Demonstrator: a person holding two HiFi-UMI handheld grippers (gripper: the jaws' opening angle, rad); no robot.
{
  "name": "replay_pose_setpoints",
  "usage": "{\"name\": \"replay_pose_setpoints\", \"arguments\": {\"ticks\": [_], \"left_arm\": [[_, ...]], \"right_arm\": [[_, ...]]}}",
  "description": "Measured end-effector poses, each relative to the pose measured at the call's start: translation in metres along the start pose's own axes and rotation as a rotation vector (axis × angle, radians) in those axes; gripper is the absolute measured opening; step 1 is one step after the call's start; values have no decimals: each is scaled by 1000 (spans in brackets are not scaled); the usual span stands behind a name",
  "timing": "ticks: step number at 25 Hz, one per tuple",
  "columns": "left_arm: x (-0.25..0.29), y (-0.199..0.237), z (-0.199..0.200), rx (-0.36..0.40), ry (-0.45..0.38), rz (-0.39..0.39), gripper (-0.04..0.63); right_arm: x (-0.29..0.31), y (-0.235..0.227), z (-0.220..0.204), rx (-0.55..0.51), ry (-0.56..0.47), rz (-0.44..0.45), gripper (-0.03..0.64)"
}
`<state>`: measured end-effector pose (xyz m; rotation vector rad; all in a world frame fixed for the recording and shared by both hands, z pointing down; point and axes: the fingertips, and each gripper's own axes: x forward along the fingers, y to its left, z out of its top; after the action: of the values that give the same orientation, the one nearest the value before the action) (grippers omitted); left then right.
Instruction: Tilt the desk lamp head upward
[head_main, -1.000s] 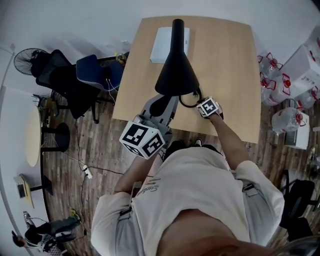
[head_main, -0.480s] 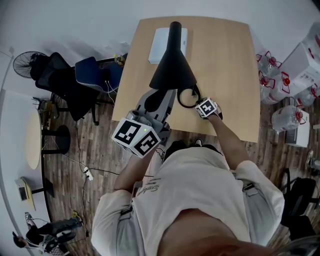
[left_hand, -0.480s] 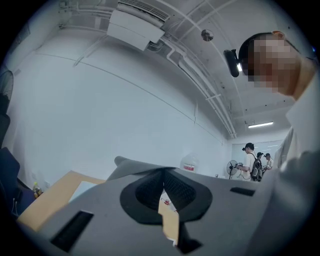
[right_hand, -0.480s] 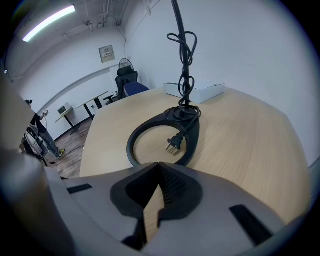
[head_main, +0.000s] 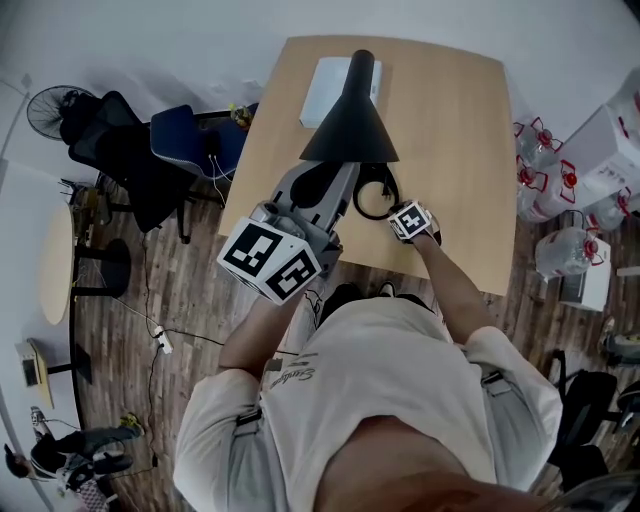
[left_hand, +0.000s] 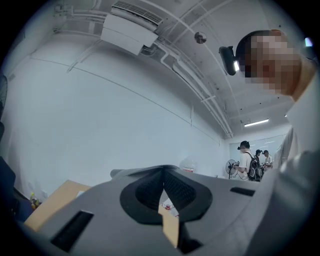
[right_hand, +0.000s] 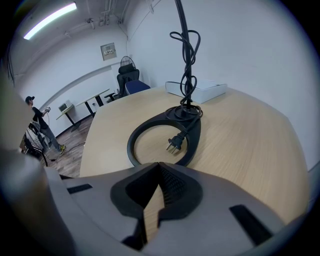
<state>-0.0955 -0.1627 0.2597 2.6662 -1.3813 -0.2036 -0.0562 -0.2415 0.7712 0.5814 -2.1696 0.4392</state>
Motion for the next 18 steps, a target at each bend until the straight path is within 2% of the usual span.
{"name": "replay_pose_setpoints", "arguments": {"ticks": [7,18], "left_arm": [[4,4,16,13,-23,-4,15],[4,2,17,18,-24,-9,15]], "right_arm": [[2,1,1,-1,14,3,-5],[0,1,1,-6,24,7,-5]]}}
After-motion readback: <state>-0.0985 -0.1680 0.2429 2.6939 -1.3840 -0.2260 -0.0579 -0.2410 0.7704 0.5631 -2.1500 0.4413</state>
